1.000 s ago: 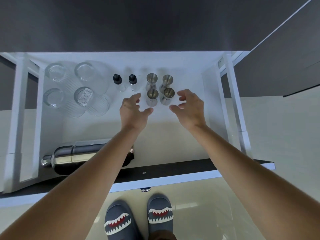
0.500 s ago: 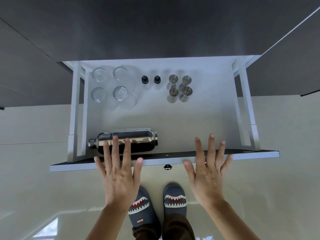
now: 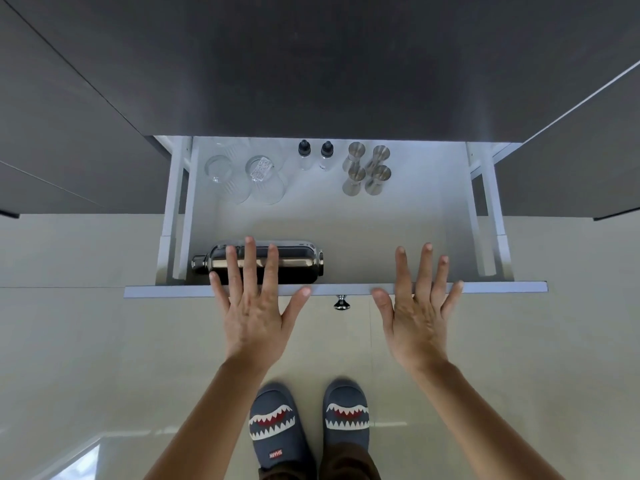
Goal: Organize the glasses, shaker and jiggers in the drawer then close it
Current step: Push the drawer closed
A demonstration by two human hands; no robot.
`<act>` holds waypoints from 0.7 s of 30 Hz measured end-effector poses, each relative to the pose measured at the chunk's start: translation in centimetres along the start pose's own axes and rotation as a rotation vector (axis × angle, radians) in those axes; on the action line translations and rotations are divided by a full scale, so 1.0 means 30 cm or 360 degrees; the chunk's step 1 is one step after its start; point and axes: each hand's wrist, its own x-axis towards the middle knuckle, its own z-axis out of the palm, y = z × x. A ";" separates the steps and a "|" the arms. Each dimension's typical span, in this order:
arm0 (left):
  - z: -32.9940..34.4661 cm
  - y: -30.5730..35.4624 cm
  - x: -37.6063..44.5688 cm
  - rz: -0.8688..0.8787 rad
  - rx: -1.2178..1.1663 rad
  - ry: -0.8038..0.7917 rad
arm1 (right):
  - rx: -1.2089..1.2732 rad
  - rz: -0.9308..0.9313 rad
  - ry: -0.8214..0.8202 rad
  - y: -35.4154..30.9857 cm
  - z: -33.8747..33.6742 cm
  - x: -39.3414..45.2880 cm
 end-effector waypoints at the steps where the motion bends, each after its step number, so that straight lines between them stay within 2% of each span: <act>1: -0.004 0.003 0.020 0.0005 -0.0002 0.0018 | -0.0003 -0.0001 0.0013 -0.004 -0.003 0.020; 21: -0.071 0.078 0.407 -0.0127 -0.0015 0.0161 | 0.0039 0.0024 0.0265 -0.097 -0.061 0.416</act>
